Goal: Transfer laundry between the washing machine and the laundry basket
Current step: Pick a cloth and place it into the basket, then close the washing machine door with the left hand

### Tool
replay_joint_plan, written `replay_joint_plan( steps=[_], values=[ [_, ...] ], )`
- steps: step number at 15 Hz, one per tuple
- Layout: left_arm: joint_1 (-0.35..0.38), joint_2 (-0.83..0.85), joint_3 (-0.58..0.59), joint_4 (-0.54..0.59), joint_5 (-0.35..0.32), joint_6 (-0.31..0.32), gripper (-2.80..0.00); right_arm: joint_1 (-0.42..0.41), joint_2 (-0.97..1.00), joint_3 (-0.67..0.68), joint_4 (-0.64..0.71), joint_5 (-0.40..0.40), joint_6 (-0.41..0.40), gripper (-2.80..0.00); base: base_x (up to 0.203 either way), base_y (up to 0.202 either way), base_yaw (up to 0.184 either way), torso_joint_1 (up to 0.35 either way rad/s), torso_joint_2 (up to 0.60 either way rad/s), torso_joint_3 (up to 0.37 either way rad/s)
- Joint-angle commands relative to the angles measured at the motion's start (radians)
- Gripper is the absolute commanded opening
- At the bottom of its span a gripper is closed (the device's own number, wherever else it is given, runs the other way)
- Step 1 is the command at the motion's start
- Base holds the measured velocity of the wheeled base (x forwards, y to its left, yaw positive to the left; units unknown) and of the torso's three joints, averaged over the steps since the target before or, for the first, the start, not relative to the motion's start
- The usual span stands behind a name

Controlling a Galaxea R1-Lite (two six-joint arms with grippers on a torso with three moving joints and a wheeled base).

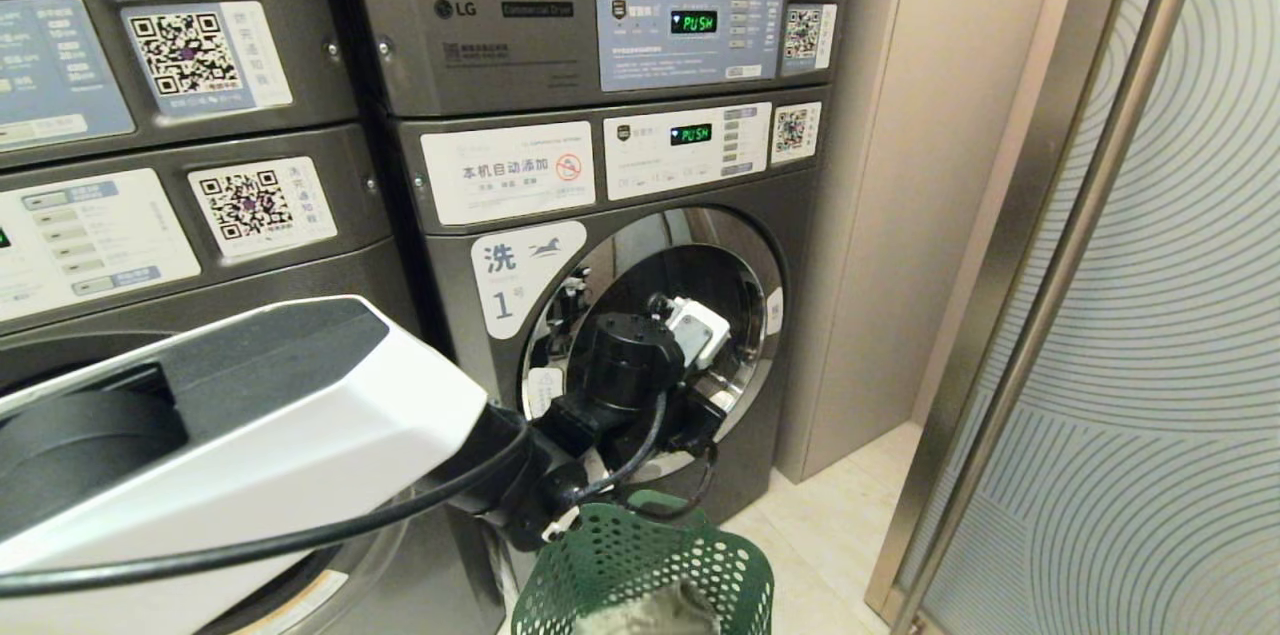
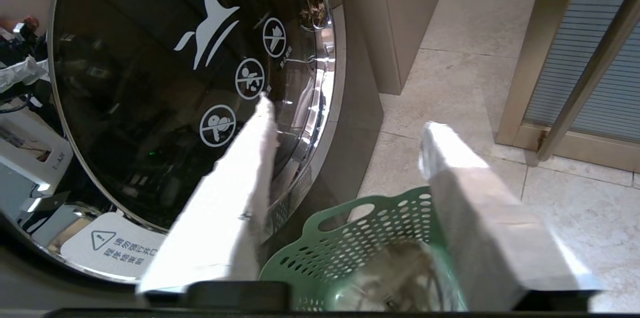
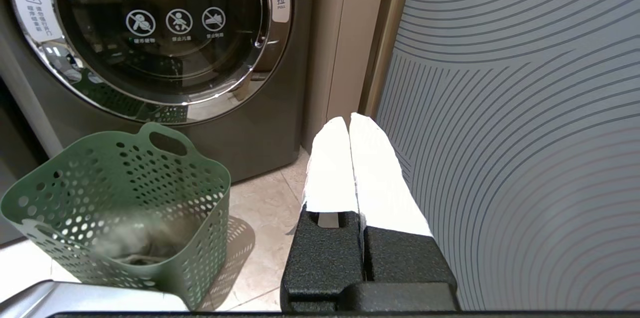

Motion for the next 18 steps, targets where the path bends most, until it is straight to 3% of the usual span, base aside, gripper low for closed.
replay_joint_plan(
  steps=[1,4,6,8,11,13,16,18],
  values=[
    [-0.001,-0.021,0.001,-0.002,0.005,0.001,0.00,0.000,-0.001,0.000,0.000,0.000,-0.001,-2.80,0.000,0.000,0.000,0.000,0.00,0.000],
    [-0.001,-0.118,0.013,0.005,0.035,-0.016,0.00,0.000,0.000,0.000,0.000,0.000,-0.001,-2.80,0.000,0.000,0.000,0.000,0.00,0.000],
    [0.006,-0.247,0.059,0.006,0.058,-0.068,0.00,0.000,0.001,0.000,0.000,0.000,-0.001,-2.80,0.000,0.000,0.000,0.000,0.00,0.000],
    [0.052,-0.426,0.145,0.007,0.130,-0.133,0.00,0.000,0.001,0.000,0.000,0.000,-0.001,-2.80,0.000,0.000,0.000,0.000,0.00,0.000],
    [0.247,-0.725,0.465,0.019,0.173,-0.203,0.00,0.000,0.001,0.000,0.000,0.000,-0.001,-2.80,0.000,0.000,0.000,0.000,0.00,0.000],
    [0.449,-0.887,0.652,0.028,0.155,-0.245,0.00,0.000,0.000,0.000,0.000,0.000,-0.001,-2.80,0.000,0.000,0.000,0.000,0.00,0.000],
    [0.671,-1.016,0.727,0.105,0.135,-0.279,0.00,0.000,0.001,-0.001,0.000,0.000,-0.001,-2.80,0.000,0.000,0.000,0.000,0.00,0.000],
    [0.695,-1.051,0.699,0.257,0.120,-0.286,0.00,0.002,0.001,0.000,0.000,0.000,-0.001,-2.80,0.000,0.000,0.000,0.000,0.00,0.000]
  ],
)
